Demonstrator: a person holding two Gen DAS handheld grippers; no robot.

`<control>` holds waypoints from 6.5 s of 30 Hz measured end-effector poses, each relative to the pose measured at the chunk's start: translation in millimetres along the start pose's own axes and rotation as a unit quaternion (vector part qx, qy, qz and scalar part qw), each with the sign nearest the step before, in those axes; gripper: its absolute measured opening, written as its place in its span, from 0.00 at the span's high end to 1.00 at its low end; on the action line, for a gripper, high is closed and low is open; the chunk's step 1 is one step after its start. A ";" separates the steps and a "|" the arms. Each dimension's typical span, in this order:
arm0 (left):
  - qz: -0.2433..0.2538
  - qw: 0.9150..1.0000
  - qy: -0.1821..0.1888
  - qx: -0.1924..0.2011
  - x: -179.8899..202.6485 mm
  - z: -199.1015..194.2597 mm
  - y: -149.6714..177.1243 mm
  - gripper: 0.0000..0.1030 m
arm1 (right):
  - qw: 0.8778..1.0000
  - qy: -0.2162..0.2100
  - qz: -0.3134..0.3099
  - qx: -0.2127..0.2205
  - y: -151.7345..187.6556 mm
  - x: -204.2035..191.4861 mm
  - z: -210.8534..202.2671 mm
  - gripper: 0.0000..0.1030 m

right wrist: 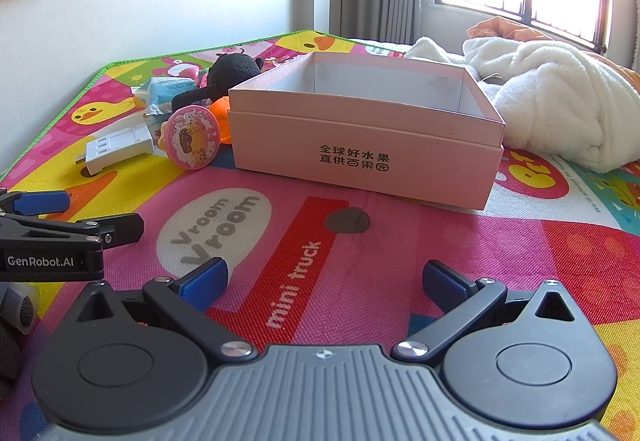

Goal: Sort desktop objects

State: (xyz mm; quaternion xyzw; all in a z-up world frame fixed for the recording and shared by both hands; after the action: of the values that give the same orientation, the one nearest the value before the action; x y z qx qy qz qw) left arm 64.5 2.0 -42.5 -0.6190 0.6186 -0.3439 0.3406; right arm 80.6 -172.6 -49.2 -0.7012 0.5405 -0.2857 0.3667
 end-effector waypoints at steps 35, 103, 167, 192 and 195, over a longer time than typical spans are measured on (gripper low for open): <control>0.001 1.000 -0.001 -0.006 0.1 2.6 -1.0 0.00 | 0.999 -0.015 0.025 -0.021 -0.9 5.8 0.7 0.00; 0.076 0.994 -0.006 -0.073 -63.7 57.1 -54.3 0.47 | 0.988 0.083 -0.129 0.019 -25.0 -4.0 -65.0 0.71; 0.004 0.981 0.151 -0.125 -17.4 -20.4 -11.8 0.02 | 0.984 -0.121 0.128 -0.025 3.9 -5.6 -59.6 0.40; 0.149 0.956 0.239 -0.084 74.0 -33.8 -11.9 0.01 | 0.993 0.098 -0.061 -0.010 23.1 40.5 -90.9 0.21; 0.198 0.962 0.179 -0.064 77.1 -19.0 -13.0 0.01 | 0.994 0.099 -0.036 -0.006 25.1 47.1 -95.6 0.21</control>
State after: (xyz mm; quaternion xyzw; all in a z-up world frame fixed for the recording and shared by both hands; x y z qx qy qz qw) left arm 55.2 -74.9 -21.0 -0.4328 0.8003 -0.3344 0.2458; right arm 2.5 -241.5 -15.3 -0.6904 0.5503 -0.3638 0.2970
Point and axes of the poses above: each gripper's, at about its wrist camera, not at the fingertips, and z roughly the way its jaws point, x to its right, y to its underside, the point moved 8 cm from there along z, roughly the way its jaws point, and after that the axes turned 1 degree about x, right-handed, at the moved point
